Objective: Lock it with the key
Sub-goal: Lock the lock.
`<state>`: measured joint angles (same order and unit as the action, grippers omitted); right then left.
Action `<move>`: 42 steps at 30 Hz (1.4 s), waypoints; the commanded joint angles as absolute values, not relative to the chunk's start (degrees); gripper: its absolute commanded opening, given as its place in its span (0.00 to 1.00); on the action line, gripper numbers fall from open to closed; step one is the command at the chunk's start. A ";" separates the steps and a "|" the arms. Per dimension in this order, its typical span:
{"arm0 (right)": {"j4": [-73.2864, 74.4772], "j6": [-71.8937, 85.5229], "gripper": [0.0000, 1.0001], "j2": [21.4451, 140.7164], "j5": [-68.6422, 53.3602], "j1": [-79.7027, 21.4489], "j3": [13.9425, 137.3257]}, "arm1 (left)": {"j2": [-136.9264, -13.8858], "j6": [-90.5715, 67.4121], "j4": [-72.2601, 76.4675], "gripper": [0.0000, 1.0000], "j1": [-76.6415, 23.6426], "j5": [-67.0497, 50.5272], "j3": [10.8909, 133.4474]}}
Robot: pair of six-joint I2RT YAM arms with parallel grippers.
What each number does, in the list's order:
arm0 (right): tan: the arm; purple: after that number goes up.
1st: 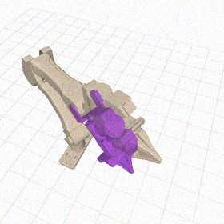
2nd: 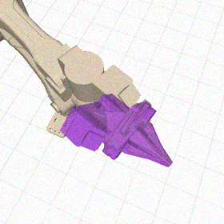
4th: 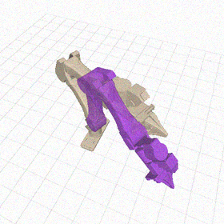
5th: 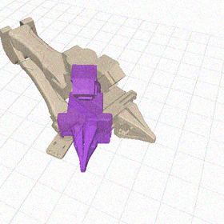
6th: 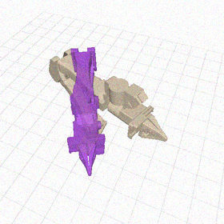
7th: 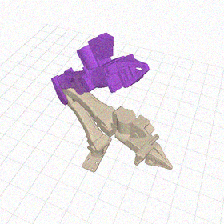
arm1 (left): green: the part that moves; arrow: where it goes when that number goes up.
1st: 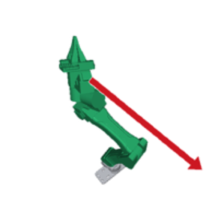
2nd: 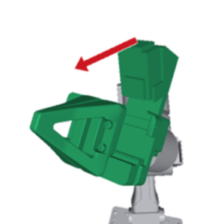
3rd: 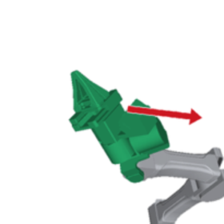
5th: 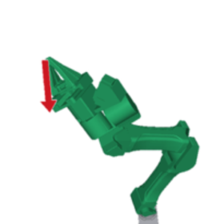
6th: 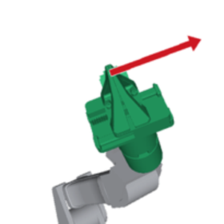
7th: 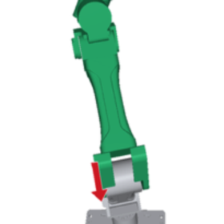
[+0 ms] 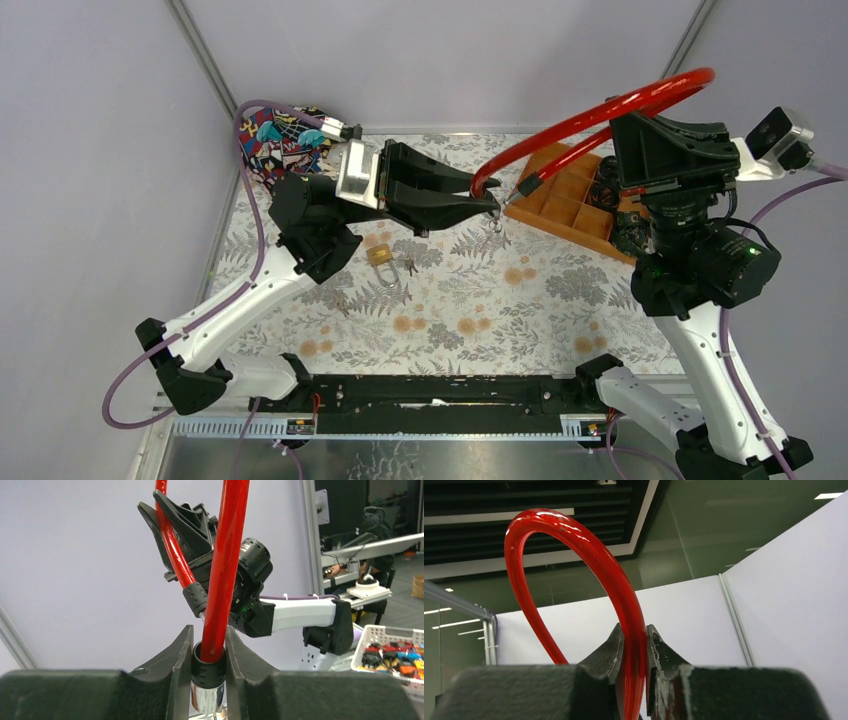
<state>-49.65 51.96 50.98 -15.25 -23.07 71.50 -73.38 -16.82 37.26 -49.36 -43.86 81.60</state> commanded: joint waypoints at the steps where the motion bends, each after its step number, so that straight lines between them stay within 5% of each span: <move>1: -56.08 55.07 0.00 51.85 -8.43 -22.94 71.54 | -72.82 -19.95 38.36 0.00 -49.63 -34.81 83.06; 19: -58.96 58.37 0.00 53.32 -6.10 -23.04 68.60 | -74.47 -22.81 41.02 0.00 -51.38 -28.64 83.88; 38: -60.00 67.61 0.00 58.56 -6.62 -23.11 68.14 | -89.95 -20.67 42.19 0.00 -51.98 -14.72 104.27; 42: -58.44 68.31 0.09 59.55 -8.57 -23.21 69.99 | -91.28 -21.88 40.18 0.00 -51.99 -15.84 105.60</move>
